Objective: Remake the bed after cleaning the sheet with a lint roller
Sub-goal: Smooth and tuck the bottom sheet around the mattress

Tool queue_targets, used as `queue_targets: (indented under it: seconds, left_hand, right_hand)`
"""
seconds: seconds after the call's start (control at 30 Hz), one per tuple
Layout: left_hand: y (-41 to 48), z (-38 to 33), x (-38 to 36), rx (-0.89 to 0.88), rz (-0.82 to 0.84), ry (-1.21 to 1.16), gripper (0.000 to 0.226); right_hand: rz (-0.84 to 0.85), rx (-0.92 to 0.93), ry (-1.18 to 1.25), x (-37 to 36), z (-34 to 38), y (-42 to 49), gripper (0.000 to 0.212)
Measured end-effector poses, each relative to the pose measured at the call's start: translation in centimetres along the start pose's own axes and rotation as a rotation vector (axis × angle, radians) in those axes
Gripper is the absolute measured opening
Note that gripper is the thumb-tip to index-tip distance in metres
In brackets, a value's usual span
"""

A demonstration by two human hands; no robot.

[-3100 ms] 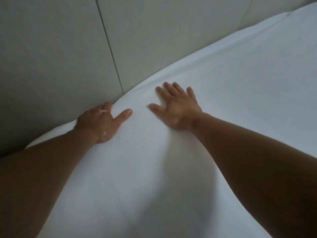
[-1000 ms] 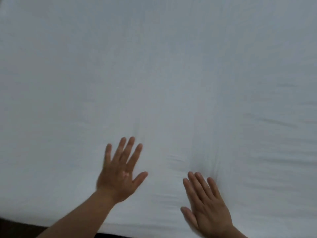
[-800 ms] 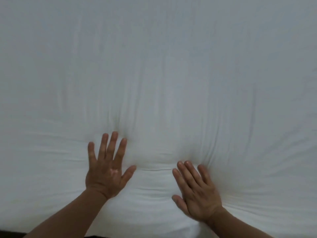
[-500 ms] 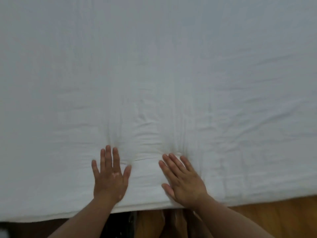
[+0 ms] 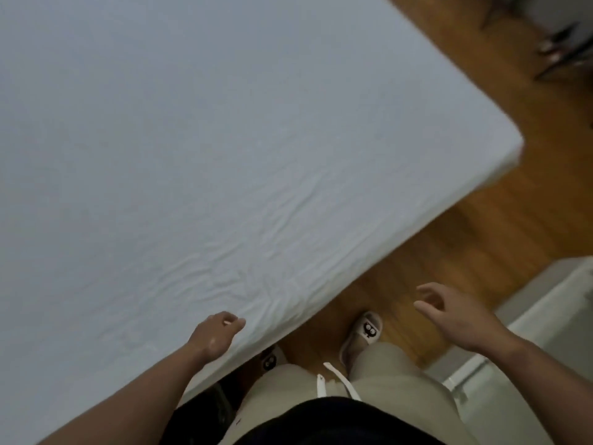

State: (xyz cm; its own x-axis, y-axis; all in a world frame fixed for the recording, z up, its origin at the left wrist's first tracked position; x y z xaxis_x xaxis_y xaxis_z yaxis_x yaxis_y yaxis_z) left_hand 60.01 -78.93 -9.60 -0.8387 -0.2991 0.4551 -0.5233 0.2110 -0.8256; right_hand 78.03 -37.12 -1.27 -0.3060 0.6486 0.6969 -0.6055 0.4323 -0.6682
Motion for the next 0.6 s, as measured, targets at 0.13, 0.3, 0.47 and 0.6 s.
queue_targets:
  seconds: [0.13,0.3,0.47,0.6]
  left_hand:
    - [1.1,-11.6,-1.7,-0.081,0.101,0.109,0.030]
    - [3.5,-29.2,-4.0,-0.148,-0.003,-0.091,0.017]
    - [5.2,-43.2,-8.4,-0.189,-0.040,-0.069,0.013]
    - [8.4,-52.3,-11.4,-0.138,-0.029,-0.022,0.013]
  right_hand:
    - [-0.103,-0.185,0.338,3.9,-8.4,-2.3,0.021]
    - [-0.036,-0.441,0.559,6.6,-20.9,0.2,0.025]
    - [0.031,-0.485,0.721,15.2,-28.8,6.2,0.015]
    - [-0.134,-0.436,0.885,25.5,-32.1,12.8,0.012]
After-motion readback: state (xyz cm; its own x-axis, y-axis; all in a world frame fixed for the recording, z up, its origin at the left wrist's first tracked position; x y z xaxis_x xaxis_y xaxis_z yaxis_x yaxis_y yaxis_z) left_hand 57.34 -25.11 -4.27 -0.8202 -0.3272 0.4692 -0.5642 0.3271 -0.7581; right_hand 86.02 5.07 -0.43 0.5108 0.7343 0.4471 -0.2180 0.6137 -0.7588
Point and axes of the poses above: each hand's wrist, its own y-axis towards the middle knuckle, its own x-axis out of the back of the hand, z = x × y, the point moved 2 cm from there along y, towards the middle knuckle, and after that the axes turned 4 degrees about -x, right-handed, at the moved point
